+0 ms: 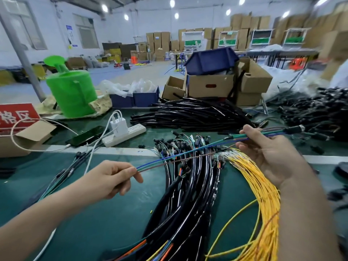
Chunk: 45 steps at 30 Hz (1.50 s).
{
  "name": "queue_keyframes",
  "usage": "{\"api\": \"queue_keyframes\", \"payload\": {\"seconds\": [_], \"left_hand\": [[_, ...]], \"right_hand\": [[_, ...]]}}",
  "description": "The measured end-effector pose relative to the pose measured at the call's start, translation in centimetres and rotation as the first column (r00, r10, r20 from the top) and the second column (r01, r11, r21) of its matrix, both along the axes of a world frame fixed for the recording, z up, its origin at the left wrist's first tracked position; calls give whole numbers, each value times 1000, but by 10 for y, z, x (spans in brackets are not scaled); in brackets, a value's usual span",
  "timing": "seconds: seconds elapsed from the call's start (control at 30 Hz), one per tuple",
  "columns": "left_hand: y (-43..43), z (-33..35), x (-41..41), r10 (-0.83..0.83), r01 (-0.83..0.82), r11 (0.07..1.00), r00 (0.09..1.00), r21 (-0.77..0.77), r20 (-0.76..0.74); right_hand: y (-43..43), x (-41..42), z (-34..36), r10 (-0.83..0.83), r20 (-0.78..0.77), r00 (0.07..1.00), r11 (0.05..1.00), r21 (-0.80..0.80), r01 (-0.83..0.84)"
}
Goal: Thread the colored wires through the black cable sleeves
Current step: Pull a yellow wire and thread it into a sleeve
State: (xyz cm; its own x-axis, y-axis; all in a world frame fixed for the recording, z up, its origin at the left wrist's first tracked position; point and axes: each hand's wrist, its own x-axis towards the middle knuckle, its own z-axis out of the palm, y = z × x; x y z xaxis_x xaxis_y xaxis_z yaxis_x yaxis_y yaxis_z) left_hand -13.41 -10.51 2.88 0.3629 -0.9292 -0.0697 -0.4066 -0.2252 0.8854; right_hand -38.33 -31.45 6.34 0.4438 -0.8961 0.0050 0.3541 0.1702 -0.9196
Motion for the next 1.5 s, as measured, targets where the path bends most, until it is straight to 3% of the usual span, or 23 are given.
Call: {"api": "queue_keyframes", "payload": {"seconds": [0.2,0.6,0.9,1.13,1.2,1.3,1.4,1.47,1.5], "left_hand": [[4,0,1,20,-21,999,999,-30,-31],[7,-2,2,4,-7,998,998,-56,-67],[-10,-5,-27,-111,91,989,978,-118,-179],[-42,1,-62,-295,252,943,935,-219,-197],[-54,3,-62,-333,291,931,924,-219,-188],[-72,4,-55,-333,290,928,927,-234,-173],[-90,0,-53,-328,251,935,882,-250,-339],[-105,-4,-60,-274,199,958,852,-208,-446],[-112,-6,-66,-251,197,965,880,-171,-403]], "right_hand": [[-1,-5,-1,-43,-104,994,997,-67,36],[4,-4,1,11,-118,993,996,-86,-22],[26,28,2,370,-81,925,920,-102,-377],[40,45,-3,614,-216,759,736,-187,-650],[40,43,-4,577,-223,786,762,-199,-616],[33,36,1,427,-121,896,874,-197,-444],[22,21,12,201,124,972,967,-186,-176],[15,5,21,5,331,944,991,-125,39],[12,-3,26,-85,429,900,988,-78,130]]}}
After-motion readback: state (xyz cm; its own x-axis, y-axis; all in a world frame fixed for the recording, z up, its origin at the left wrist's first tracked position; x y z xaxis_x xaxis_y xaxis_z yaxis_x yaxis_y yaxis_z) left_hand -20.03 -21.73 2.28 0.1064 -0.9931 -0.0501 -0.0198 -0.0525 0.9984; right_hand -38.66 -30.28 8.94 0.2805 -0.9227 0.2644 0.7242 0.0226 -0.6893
